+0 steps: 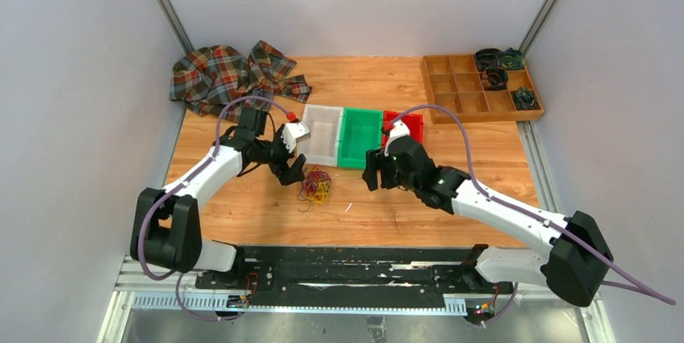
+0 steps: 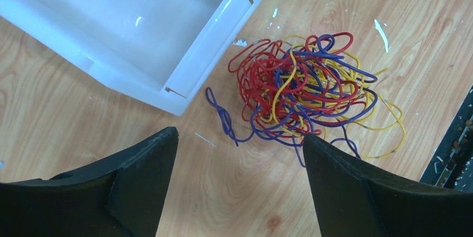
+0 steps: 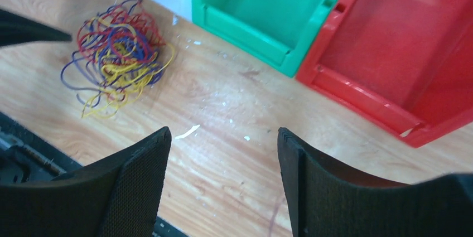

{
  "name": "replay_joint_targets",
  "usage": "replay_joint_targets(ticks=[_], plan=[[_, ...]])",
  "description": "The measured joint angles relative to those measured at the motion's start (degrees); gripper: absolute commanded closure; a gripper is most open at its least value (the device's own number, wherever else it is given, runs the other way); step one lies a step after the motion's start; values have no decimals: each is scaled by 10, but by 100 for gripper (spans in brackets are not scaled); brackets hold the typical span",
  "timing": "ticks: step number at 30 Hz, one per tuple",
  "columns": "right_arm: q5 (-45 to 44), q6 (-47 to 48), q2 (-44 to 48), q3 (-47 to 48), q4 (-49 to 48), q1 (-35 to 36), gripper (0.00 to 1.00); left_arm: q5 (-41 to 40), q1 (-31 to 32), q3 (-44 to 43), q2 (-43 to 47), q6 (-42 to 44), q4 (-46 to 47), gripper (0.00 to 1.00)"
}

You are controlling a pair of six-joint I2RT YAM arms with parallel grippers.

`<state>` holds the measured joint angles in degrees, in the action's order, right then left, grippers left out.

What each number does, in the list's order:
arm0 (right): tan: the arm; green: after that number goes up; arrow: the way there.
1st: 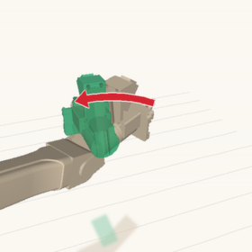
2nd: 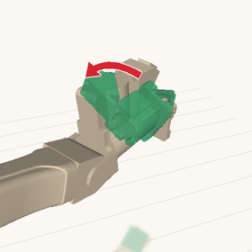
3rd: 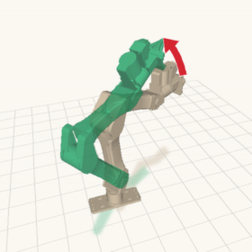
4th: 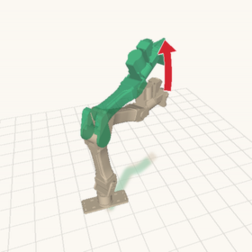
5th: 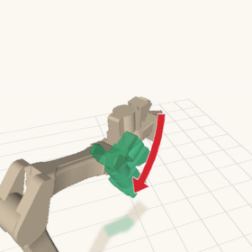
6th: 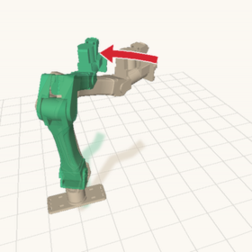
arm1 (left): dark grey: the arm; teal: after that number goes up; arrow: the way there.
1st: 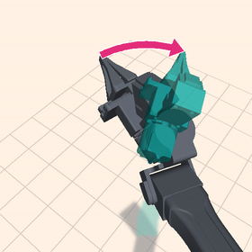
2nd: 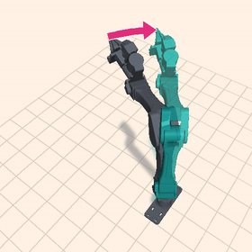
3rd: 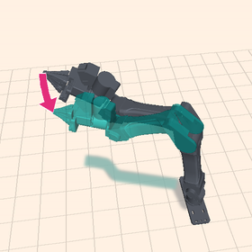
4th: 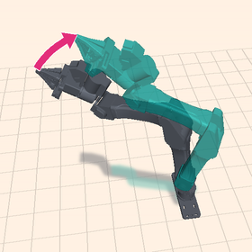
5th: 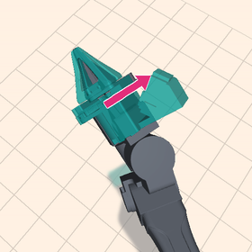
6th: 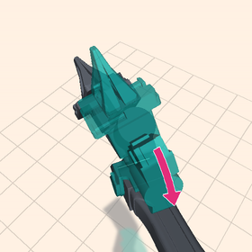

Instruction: Untangle the cables

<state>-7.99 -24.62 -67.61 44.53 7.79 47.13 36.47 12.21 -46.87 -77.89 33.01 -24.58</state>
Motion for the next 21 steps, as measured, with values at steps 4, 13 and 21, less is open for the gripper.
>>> replay_joint_targets(ticks=[4, 13, 21], plan=[[7, -6, 2, 0, 13, 29, 36, 13, 2, -29, -25, 39, -21, 21], [26, -14, 25, 0, 62, 53, 42, 39, 23, -38, -50, 104, -60, 38], [35, -20, 44, 0, 75, 56, 49, 41, 35, -39, -60, 113, -68, 86]])
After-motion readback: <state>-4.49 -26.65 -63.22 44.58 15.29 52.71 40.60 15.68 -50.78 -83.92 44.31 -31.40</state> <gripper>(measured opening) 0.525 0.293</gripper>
